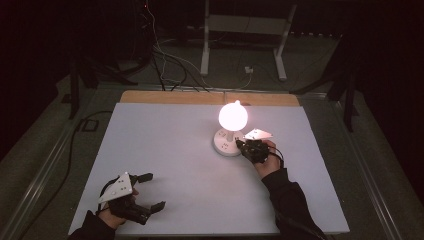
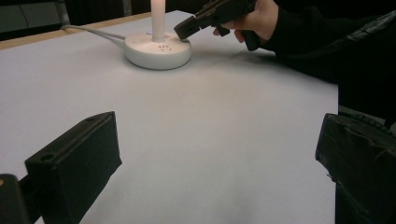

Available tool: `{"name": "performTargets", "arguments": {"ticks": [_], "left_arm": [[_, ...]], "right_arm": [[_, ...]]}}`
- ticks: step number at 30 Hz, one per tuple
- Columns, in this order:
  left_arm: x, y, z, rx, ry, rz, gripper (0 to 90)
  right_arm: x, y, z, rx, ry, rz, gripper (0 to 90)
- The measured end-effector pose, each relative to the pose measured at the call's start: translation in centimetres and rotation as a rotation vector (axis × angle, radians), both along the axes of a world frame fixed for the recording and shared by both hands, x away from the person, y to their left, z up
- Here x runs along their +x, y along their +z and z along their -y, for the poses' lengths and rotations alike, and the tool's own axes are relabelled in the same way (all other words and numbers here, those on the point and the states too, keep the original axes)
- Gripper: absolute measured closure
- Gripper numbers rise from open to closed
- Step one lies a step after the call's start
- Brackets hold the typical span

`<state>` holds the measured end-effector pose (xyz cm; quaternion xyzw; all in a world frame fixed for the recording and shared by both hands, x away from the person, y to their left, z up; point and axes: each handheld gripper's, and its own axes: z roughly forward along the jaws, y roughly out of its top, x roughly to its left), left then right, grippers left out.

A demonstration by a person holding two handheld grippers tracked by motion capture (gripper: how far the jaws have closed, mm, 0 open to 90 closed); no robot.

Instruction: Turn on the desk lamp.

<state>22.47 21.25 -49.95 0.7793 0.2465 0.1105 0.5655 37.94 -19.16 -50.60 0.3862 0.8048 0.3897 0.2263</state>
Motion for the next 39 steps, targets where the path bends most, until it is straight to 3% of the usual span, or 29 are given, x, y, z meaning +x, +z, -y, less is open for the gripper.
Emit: {"name": "performTargets", "arguments": {"ticks": [4,11,12,13,15,16,22,24,25,27,32,34,36,39], "left_arm": [[0.1,0.0,0.0,-0.001,0.001,-0.002,0.4],[0.0,0.0,0.0,0.000,0.002,0.001,0.4],[0.0,0.0,0.0,0.001,0.002,0.001,0.4],[0.0,0.0,0.0,0.002,0.000,0.002,0.4],[0.0,0.0,0.0,0.002,-0.001,0.002,0.4],[0.0,0.0,0.0,0.002,-0.001,0.002,0.4],[0.0,0.0,0.0,-0.001,0.001,0.001,0.5],[0.0,0.0,0.0,0.001,0.001,0.002,0.5],[0.0,0.0,0.0,0.000,0.000,0.002,0.4],[0.0,0.0,0.0,0.000,0.000,0.002,0.4],[0.0,0.1,0.0,-0.001,0.000,0.003,0.4],[0.0,0.1,0.0,-0.001,-0.002,0.004,0.5],[0.0,0.0,0.0,-0.002,-0.001,0.002,0.4],[0.0,0.0,0.0,-0.004,-0.001,0.001,0.4]], "right_arm": [[-0.2,0.8,0.3,0.049,0.017,0.018,80.6],[-0.6,1.3,0.4,0.073,0.058,0.035,62.1],[-0.6,1.4,0.5,0.083,0.069,0.031,60.0],[-0.7,1.6,0.6,0.111,0.088,0.012,51.5],[-0.8,1.7,0.6,0.110,0.082,0.005,50.5],[-0.9,1.9,0.7,0.120,0.081,-0.007,42.7],[-1.3,2.5,0.9,0.153,0.088,-0.021,31.1],[-1.5,2.8,1.0,0.170,0.103,-0.024,27.0],[-1.8,2.9,1.2,0.178,0.144,-0.019,19.4],[-2.1,3.1,1.3,0.175,0.175,-0.018,14.5],[-2.6,3.2,1.5,0.159,0.213,-0.038,9.4],[-2.9,3.2,1.7,0.173,0.237,-0.037,0.0],[-3.2,3.1,2.1,0.190,0.238,-0.014,0.0],[-3.6,3.0,2.5,0.174,0.229,0.000,0.0]]}}
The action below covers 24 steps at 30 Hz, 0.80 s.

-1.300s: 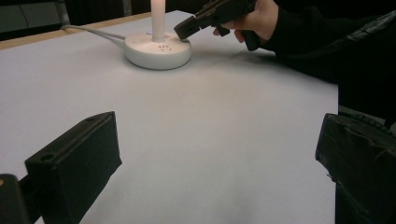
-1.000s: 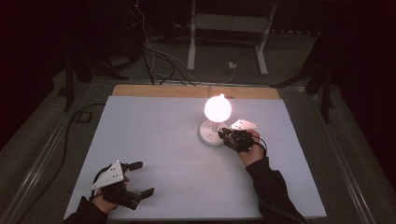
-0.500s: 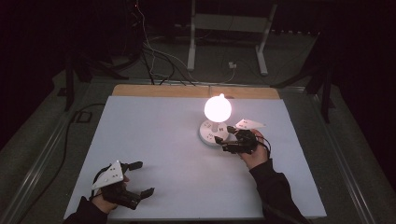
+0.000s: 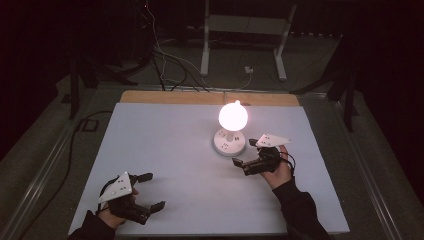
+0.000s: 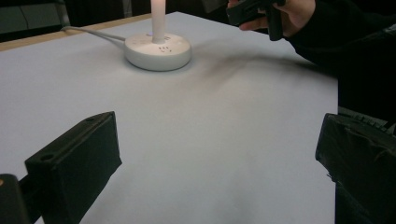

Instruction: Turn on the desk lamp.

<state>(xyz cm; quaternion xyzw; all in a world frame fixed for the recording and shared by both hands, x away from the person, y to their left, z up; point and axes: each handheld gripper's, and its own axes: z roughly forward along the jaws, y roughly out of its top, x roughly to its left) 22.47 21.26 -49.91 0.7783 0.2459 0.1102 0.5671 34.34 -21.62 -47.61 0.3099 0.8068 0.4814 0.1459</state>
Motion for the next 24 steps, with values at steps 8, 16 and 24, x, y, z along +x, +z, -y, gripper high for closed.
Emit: {"name": "performTargets", "arguments": {"ticks": [8,16,24], "left_arm": [[0.0,0.0,0.0,0.002,0.002,-0.001,0.4],[-0.1,0.0,0.0,0.001,0.004,-0.001,0.4],[-0.1,0.0,0.0,0.006,0.002,0.000,0.5]], "right_arm": [[-1.3,0.4,1.3,-0.015,0.003,0.003,0.0],[-2.6,0.4,2.5,-0.026,0.005,0.009,0.0],[-4.4,0.5,5.1,-0.020,-0.035,-0.003,0.0]]}}
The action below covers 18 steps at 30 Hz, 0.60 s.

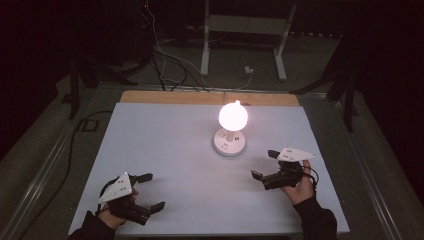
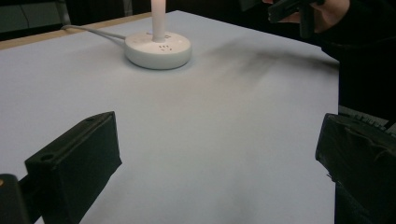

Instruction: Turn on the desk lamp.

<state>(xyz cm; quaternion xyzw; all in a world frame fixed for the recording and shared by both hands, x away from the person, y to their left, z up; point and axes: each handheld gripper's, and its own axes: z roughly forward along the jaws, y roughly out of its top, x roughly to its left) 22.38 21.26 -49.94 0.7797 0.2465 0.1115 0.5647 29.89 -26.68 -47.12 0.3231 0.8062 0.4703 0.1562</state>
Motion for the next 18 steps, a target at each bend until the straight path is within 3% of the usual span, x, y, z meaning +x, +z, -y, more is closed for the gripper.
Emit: {"name": "performTargets", "arguments": {"ticks": [18], "left_arm": [[0.0,0.0,0.1,0.004,-0.001,-0.001,0.5]], "right_arm": [[-3.4,-1.4,4.7,-0.021,-0.104,-0.059,0.0]]}}
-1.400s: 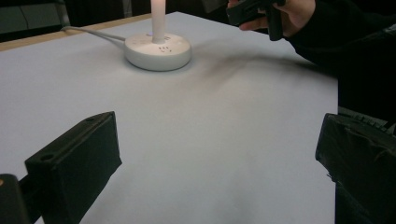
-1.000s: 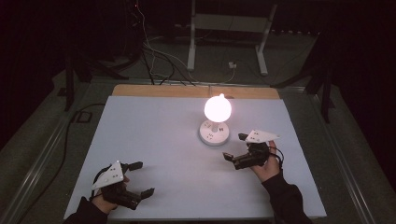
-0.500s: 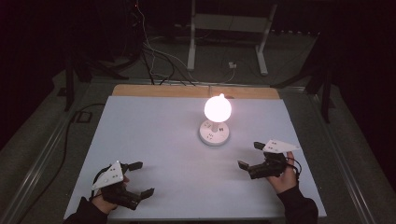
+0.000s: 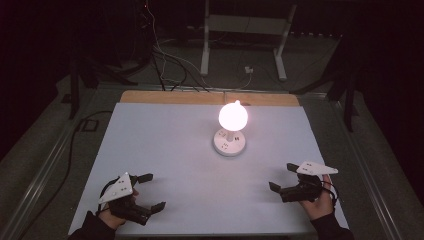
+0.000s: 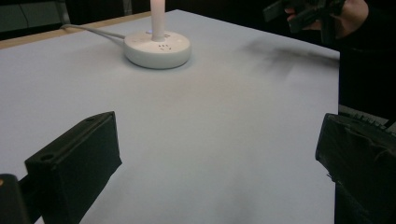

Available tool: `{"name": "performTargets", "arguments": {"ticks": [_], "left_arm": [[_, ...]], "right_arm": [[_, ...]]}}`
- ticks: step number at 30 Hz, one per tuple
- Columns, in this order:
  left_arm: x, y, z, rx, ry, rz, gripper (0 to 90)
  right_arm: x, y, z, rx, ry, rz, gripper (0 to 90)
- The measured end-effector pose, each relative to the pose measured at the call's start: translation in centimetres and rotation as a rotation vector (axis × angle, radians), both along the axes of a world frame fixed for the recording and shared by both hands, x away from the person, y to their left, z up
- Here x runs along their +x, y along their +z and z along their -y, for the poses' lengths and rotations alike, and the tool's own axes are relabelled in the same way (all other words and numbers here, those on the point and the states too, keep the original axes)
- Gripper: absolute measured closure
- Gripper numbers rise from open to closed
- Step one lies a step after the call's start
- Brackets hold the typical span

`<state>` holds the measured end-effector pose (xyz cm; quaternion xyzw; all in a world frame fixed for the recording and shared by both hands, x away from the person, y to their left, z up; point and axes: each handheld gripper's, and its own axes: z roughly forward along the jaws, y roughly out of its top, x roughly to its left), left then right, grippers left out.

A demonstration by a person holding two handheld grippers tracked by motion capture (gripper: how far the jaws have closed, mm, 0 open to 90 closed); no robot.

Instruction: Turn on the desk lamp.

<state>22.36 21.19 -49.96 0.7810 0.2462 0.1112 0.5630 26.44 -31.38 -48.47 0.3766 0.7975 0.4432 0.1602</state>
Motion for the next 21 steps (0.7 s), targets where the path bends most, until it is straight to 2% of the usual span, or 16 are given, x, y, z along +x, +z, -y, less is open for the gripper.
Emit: {"name": "performTargets", "arguments": {"ticks": [5,13,16,17,21], "left_arm": [[0.0,0.0,0.0,-0.002,0.001,0.001,0.5],[0.0,0.0,0.0,0.002,-0.001,0.000,0.4],[0.0,0.0,0.0,-0.002,0.000,-0.001,0.4],[0.0,0.0,0.0,-0.004,0.000,-0.002,0.4],[0.1,0.0,0.0,-0.004,0.001,-0.002,0.4]], "right_arm": [[-1.0,-0.8,1.1,0.003,-0.026,-0.040,0.0],[-2.7,-1.5,2.6,-0.021,-0.069,-0.061,0.0],[-3.0,-1.7,2.8,-0.004,-0.075,-0.067,0.0],[-3.1,-1.9,2.9,-0.021,-0.079,-0.070,0.0],[-3.2,-2.3,2.9,-0.031,-0.079,-0.085,0.0]]}}
